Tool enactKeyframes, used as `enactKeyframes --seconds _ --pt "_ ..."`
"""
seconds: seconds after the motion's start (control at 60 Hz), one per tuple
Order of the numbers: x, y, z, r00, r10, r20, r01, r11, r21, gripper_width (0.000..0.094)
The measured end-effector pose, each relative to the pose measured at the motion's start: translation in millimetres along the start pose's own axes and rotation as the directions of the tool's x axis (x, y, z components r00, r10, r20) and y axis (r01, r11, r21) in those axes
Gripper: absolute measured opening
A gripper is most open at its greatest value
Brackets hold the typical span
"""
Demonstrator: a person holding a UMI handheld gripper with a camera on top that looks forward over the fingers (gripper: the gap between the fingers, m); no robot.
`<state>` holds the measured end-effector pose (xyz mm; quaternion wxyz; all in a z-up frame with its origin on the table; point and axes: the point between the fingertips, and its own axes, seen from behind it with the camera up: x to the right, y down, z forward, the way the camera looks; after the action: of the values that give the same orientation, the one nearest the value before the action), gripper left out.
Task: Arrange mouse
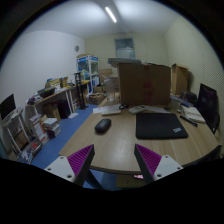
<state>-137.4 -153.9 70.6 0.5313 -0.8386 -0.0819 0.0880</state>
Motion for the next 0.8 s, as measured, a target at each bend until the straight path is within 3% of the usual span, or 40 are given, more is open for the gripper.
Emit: enactKeyframes --seconds 0.317,0.433,0.617,0.8 --pt "-46.7 1.4 79.8 0.993 -0.052 0.108 0.059 0.996 -0.069 0.0834" --pt "-61.2 1.1 115.3 0.991 -0.034 0.133 0.052 0.990 -0.134 0.0835" --pt "-46.0 9.8 181.9 0.997 -0.016 0.073 0.033 0.971 -0.235 0.0834" --pt "-48.8 -8.0 223.7 0.998 -0.052 0.028 0.057 0.972 -0.228 0.0836"
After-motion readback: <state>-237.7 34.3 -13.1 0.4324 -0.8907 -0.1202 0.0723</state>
